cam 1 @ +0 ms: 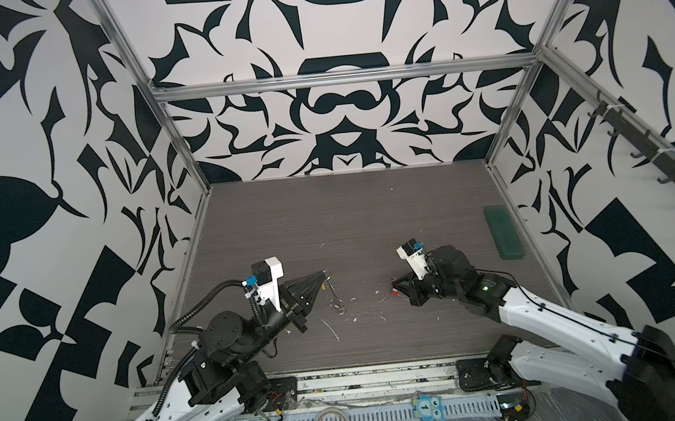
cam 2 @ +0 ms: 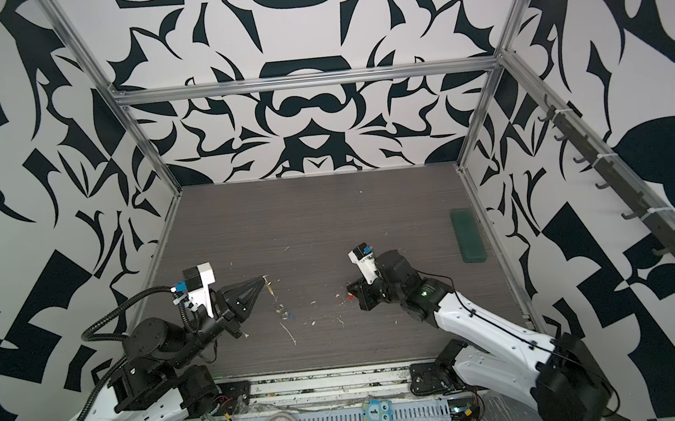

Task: Remove the keys from the keyring
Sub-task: 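Lower the red-tagged key to the table and open the right gripper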

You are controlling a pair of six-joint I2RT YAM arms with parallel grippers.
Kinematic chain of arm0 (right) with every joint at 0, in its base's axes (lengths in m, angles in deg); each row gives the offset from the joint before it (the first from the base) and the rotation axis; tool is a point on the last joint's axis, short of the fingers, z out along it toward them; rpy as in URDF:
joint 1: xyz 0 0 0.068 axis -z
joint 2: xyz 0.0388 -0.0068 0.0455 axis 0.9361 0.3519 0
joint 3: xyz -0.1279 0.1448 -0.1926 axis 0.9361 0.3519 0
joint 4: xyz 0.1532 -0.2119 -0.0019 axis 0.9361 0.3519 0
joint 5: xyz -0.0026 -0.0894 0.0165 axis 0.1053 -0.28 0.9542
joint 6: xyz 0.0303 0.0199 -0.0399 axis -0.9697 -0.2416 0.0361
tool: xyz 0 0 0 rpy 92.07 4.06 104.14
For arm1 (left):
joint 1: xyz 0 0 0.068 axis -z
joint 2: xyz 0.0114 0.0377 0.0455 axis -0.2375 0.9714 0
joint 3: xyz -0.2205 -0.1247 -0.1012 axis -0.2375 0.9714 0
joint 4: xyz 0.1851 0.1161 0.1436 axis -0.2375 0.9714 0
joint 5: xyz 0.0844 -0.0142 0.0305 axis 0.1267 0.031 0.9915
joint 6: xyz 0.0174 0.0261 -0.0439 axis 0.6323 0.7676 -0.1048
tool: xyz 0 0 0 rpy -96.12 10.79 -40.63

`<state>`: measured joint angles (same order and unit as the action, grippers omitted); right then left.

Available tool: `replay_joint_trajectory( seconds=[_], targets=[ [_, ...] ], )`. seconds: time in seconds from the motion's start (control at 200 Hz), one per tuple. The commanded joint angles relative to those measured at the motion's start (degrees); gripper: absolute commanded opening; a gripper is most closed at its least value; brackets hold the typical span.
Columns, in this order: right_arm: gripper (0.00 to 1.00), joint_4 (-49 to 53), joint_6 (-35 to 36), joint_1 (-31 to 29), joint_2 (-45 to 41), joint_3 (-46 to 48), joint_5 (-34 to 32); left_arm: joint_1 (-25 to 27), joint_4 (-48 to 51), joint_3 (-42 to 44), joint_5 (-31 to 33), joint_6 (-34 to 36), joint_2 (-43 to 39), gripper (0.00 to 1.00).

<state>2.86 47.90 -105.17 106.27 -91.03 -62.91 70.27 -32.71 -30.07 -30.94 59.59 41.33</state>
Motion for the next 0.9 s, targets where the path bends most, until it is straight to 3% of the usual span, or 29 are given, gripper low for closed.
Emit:
replay_joint_trajectory(
  seconds=[0.0,0.175,0.5,0.555,0.635,0.705,0.73,0.755,0.895],
  targets=[
    [0.0,-6.9,-3.6,3.5,3.0,1.3,5.2,-0.1,-1.4,1.2,0.7,-0.5,-0.8,0.0],
    [0.0,-8.5,-3.9,5.4,8.9,1.6,6.1,-0.2,-1.3,1.2,0.4,-0.9,-0.5,0.0],
    [0.02,-5.6,-4.1,6.3,16.3,-0.4,1.4,-0.2,-2.0,1.7,0.2,-1.8,-0.2,0.0],
    [0.1,-4.8,-4.1,6.3,16.7,-0.8,0.5,-0.1,-1.9,1.7,0.2,-1.9,-0.1,0.0],
    [0.3,-3.3,-4.0,6.4,16.6,-1.4,-1.2,-0.1,-1.8,1.7,0.2,-1.9,-0.1,0.0],
    [0.42,-2.8,-4.0,6.3,15.2,-1.5,-2.3,-0.1,-1.8,1.7,0.3,-2.0,-0.2,0.0],
    [0.57,-2.4,-4.0,6.3,14.5,-1.5,-2.7,-0.1,-1.7,1.7,0.3,-2.1,-0.2,0.0],
    [0.64,-2.1,-4.0,6.3,13.5,-1.5,-3.1,-0.1,-1.8,1.7,0.3,-2.1,-0.2,0.0],
    [0.75,0.7,-3.7,6.3,7.1,-3.0,-3.0,-0.1,-1.8,1.7,0.4,-2.0,0.0,0.0]
  ],
)
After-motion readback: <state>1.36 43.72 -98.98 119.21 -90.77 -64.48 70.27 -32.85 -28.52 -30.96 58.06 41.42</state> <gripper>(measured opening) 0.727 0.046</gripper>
